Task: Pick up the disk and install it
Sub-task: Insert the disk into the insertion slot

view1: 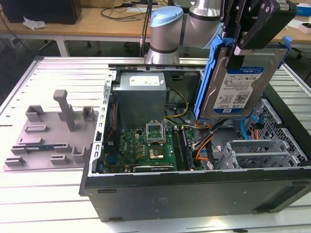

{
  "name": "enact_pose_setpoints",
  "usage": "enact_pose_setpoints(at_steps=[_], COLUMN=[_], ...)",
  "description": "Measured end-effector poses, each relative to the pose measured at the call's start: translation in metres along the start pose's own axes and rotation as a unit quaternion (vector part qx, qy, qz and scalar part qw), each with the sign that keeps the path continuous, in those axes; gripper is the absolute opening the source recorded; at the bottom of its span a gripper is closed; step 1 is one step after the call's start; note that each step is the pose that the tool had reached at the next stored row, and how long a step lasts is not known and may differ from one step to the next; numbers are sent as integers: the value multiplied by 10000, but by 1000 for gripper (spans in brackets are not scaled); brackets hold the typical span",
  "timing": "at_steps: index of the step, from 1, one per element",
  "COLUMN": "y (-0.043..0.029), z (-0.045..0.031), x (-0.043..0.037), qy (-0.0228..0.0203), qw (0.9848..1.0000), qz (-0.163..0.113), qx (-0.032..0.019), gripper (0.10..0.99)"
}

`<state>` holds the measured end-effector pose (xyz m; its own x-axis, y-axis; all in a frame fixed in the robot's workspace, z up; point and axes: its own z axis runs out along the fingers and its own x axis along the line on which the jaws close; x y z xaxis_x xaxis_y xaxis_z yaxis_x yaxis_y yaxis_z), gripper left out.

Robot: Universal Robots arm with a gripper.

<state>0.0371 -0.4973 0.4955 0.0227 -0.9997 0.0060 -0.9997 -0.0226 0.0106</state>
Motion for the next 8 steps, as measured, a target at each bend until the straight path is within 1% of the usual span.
enact_pose_setpoints(at_steps=[5,7,8], y=[1,2,4], z=[0,1,1], x=[19,63,108], qy=[-3,-10,-15], qw=[10000,10000,10000], qz=[12,11,12], qx=[0,1,1], gripper=[369,369,369])
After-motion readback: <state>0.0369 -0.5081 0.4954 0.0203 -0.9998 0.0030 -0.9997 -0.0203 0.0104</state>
